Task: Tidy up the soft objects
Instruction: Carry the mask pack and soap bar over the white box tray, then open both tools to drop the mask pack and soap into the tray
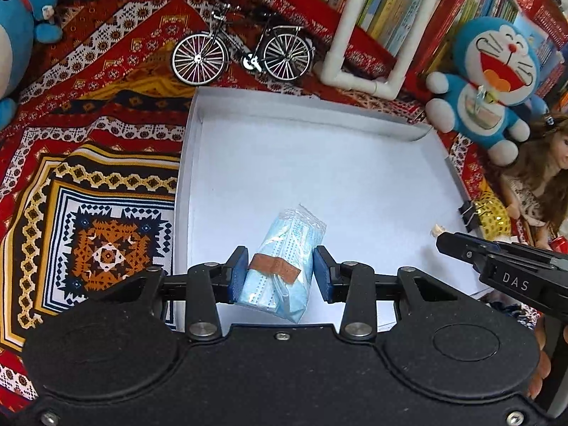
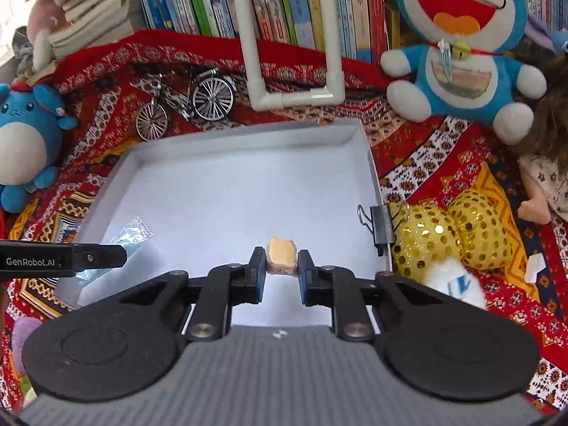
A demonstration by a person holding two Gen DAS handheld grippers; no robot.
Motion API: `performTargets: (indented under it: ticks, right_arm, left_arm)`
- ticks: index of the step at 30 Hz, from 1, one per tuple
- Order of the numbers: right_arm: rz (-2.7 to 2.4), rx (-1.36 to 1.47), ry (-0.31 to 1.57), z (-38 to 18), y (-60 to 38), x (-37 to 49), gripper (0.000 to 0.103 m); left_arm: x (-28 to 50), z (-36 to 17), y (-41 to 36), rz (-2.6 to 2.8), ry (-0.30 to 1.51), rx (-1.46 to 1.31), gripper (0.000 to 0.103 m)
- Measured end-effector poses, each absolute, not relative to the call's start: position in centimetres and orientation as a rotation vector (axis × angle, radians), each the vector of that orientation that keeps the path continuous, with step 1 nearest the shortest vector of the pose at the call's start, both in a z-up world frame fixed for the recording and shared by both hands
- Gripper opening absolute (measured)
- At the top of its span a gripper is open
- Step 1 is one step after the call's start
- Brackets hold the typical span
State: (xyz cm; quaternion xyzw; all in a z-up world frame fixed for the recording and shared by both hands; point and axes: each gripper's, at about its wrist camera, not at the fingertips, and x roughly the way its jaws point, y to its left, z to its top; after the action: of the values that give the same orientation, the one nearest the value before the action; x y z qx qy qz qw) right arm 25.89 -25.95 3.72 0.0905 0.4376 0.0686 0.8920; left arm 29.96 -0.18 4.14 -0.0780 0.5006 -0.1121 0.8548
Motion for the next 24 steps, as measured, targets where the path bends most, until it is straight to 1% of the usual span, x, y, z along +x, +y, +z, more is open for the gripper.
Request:
performTargets:
  ticks: [12,17,18,19,20,21,22,24]
  right_arm:
    - [0.137,0.195,0.954,2.1,-25.7,26.5,0.024]
    - [0.137,0.196,0.952,2.2,-25.6,26.5,0.028]
    - [0.139,0.199,0.952,2.2,-25.7,26.5,0.028]
    - [0.141,0.203,0.952,2.2,-25.8,26.5,0.030]
    - [0.143,0.208,0.951,2.2,-25.8,26.5,0.036]
    - [0.144,0.211,0.948,2.3,-25.9,26.4,0.039]
    - [0.147,0.214,0.945,2.3,-26.0,26.3,0.046]
    - [0.151,0.218,0.938,2.5,-26.0,26.1,0.047]
  left_arm:
    - [30.6,2.8,-0.3,-0.236,1.067,-0.156,0.038]
    - [30.5,3.0,-0.4,-0.246,1.065,-0.151,0.039]
    - [30.4,3.0,-0.4,-0.245,1.060,-0.148,0.041]
    - [30.3,3.1,-0.3,-0.243,1.055,-0.145,0.042]
    - [30.2,3.2,-0.3,-0.240,1.049,-0.142,0.043]
    - [30.1,3.4,-0.3,-0.239,1.042,-0.139,0.047]
    - [30.0,3.5,-0.2,-0.239,1.034,-0.136,0.049]
    - [29.7,3.9,-0.1,-0.236,1.018,-0.131,0.055]
